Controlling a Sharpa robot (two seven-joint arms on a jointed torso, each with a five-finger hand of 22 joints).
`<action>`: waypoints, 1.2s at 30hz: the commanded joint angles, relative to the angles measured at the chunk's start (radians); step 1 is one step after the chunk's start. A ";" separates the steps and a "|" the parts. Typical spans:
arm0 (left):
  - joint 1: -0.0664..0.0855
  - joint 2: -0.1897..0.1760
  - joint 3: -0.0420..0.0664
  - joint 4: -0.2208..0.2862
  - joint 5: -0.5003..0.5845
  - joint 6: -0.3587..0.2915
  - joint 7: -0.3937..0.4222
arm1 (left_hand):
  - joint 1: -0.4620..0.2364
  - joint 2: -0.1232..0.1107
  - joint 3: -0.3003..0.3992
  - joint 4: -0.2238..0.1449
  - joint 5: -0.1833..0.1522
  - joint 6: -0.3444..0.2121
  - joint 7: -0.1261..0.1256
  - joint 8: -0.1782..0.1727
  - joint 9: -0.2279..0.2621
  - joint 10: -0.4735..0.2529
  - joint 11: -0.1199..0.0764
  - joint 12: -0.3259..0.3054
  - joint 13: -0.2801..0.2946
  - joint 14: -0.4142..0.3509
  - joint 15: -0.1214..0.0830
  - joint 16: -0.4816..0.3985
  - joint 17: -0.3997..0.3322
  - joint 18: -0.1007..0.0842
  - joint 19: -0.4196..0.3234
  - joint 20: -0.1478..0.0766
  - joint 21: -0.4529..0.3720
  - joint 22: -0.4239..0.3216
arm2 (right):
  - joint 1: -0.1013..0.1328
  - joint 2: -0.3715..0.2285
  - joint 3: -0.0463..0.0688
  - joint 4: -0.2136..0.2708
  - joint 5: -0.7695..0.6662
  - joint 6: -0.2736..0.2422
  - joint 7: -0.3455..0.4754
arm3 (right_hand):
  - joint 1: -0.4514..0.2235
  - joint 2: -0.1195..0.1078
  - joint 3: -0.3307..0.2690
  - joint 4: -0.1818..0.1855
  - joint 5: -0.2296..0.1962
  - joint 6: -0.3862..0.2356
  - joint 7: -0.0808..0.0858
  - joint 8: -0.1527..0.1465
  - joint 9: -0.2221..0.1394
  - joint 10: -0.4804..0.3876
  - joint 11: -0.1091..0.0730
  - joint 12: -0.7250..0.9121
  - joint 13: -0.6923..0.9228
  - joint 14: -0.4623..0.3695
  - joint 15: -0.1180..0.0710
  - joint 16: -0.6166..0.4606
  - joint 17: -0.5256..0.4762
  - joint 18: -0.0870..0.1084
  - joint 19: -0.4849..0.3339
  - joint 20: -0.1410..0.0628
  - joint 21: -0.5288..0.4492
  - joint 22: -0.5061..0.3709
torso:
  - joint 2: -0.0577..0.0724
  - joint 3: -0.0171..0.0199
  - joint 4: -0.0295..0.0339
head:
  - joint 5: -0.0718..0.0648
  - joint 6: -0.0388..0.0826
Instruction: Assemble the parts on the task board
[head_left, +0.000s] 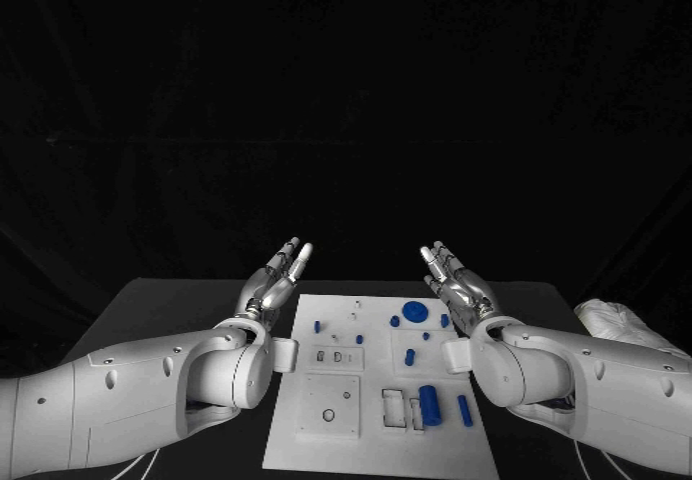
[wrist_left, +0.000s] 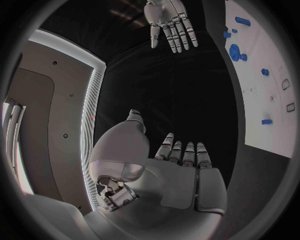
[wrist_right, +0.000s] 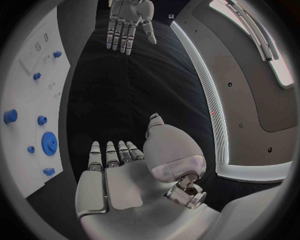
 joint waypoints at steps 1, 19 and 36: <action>0.003 0.003 0.000 0.002 0.056 0.073 0.082 | 0.038 -0.024 0.005 0.017 0.002 0.009 -0.009 0.005 0.002 -0.004 -0.013 -0.002 -0.001 -0.001 -0.068 -0.004 -0.002 0.034 0.000 0.015 -0.003 -0.001 | 0.012 -0.005 -0.015 0.005 0.055 0.209 0.007 | 0.066 -0.010 -0.027 0.005 -0.065 0.014 -0.006 0.007 0.003 -0.001 0.052 -0.004 -0.002 0.000 0.087 -0.003 -0.001 0.014 0.000 0.061 -0.005 -0.002 | 0.000 0.0001 0.0000 | 0.000 0.000; 0.006 -0.051 0.000 0.031 0.005 0.312 0.004 | 0.164 0.040 0.028 0.014 0.110 0.098 0.117 0.016 0.011 0.099 0.123 0.034 0.023 0.055 0.202 0.047 0.018 0.043 0.090 0.297 0.063 0.047 | 0.039 -0.078 -0.049 0.020 -0.098 0.454 -0.044 | 0.364 -0.032 0.205 -0.299 0.432 0.460 0.098 0.294 0.187 0.232 0.190 0.271 0.189 0.614 0.186 0.401 0.235 0.016 0.636 0.153 0.368 0.180 | 0.007 -0.0013 0.0070 | 0.016 -0.168; 0.009 -0.092 -0.002 0.092 -0.016 0.440 -0.137 | 0.340 0.087 0.017 0.013 0.345 0.300 0.191 0.071 0.030 0.154 0.193 0.120 0.036 0.176 0.229 0.155 0.039 0.052 0.182 0.322 0.128 0.079 | 0.287 -0.156 -0.063 0.070 -0.950 0.389 -0.379 | 0.385 -0.170 0.401 -0.203 0.124 0.659 0.189 0.484 0.223 0.746 0.193 0.661 0.307 1.402 0.077 1.476 1.168 -0.128 1.445 0.041 1.507 1.421 | 0.034 -0.0152 0.0128 | 0.001 -0.252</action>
